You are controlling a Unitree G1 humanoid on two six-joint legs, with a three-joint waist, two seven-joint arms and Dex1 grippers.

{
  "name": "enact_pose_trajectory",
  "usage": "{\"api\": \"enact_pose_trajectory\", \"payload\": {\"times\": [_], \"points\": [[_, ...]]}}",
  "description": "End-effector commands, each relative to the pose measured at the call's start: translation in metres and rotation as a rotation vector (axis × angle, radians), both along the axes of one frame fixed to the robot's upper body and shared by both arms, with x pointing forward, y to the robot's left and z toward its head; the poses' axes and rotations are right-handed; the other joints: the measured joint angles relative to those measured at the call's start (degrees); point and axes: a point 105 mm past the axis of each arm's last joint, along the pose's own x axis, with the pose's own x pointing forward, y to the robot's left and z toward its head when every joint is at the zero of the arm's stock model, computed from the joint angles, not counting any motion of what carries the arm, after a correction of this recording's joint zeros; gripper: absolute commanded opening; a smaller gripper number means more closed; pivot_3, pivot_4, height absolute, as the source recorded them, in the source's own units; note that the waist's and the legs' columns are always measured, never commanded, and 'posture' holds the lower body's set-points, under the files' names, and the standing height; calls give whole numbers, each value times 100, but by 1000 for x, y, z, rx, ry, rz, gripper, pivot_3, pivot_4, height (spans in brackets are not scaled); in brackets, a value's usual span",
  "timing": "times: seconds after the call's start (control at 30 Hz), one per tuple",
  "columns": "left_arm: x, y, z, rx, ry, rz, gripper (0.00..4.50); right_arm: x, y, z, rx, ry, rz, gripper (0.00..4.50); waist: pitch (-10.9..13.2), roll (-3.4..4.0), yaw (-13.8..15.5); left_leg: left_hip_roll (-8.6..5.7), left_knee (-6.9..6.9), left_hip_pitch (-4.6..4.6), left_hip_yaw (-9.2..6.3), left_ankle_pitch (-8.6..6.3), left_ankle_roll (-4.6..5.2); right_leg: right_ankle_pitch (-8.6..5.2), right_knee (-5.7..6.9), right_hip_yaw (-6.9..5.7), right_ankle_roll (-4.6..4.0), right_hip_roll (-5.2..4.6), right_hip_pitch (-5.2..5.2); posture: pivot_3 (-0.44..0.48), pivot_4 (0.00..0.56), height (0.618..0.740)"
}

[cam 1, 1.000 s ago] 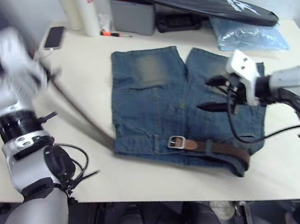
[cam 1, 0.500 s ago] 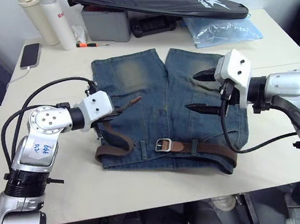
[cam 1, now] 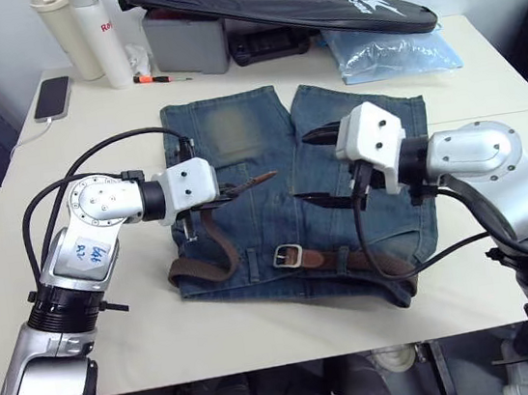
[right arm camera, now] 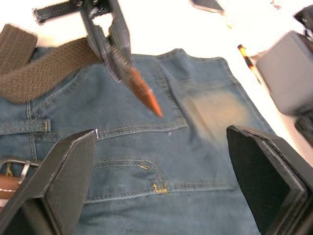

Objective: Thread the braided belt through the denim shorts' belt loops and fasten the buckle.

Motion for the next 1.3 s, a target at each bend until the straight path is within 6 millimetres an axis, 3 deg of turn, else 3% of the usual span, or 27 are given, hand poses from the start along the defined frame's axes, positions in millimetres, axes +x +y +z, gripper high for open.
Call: {"api": "enact_pose_trajectory", "payload": {"times": [0.03,0.13,0.33,0.37,0.5,0.63,0.83,0.9,1.07,1.3], "points": [[-3,-13,17,19,-72,-69,14,3,13,4,-23,-66,55,4236,0,0,2,0,3,-1,0,0,0,0,2,1,0,0,-1,0,150,740],[-3,-17,19,18,-84,-86,0,7,18,1,-36,-69,70,3222,0,0,4,0,8,-1,0,0,0,1,6,1,0,0,0,0,150,740],[-3,-22,18,18,-80,-108,0,11,24,0,-6,-59,91,181,0,0,0,1,9,-1,0,-1,1,1,6,2,0,2,-1,0,150,740],[-2,-22,17,17,-79,-106,0,11,24,1,-4,-57,92,31,0,0,0,2,9,-1,0,-1,1,1,6,2,0,3,-1,0,150,740],[2,-20,18,-21,-51,-77,0,10,24,1,0,-54,90,31,0,0,0,2,9,-1,0,-1,1,1,6,3,0,3,-1,0,150,740],[1,-13,34,-191,79,-18,1692,11,18,2,0,-56,66,0,0,0,-1,3,9,-1,1,-1,1,1,7,3,0,3,-1,0,150,740],[3,30,81,-541,289,216,4326,29,4,2,-10,-92,-35,0,0,0,-14,8,9,-1,0,-1,1,1,8,6,0,8,-1,0,150,740],[-8,39,89,-644,422,259,4451,36,0,2,-14,-116,-67,0,0,0,-31,9,10,0,1,-1,1,1,8,8,0,9,-2,0,150,740],[-47,43,80,-691,716,283,4451,51,-8,2,-31,-173,-123,0,0,0,-32,10,9,3,1,-4,-4,1,8,12,0,10,-1,0,150,740],[-61,41,54,-778,965,276,4451,54,-9,-3,-76,-239,-95,0,1,0,-28,16,16,11,0,-6,-10,1,17,20,-1,14,2,0,150,740]]}}
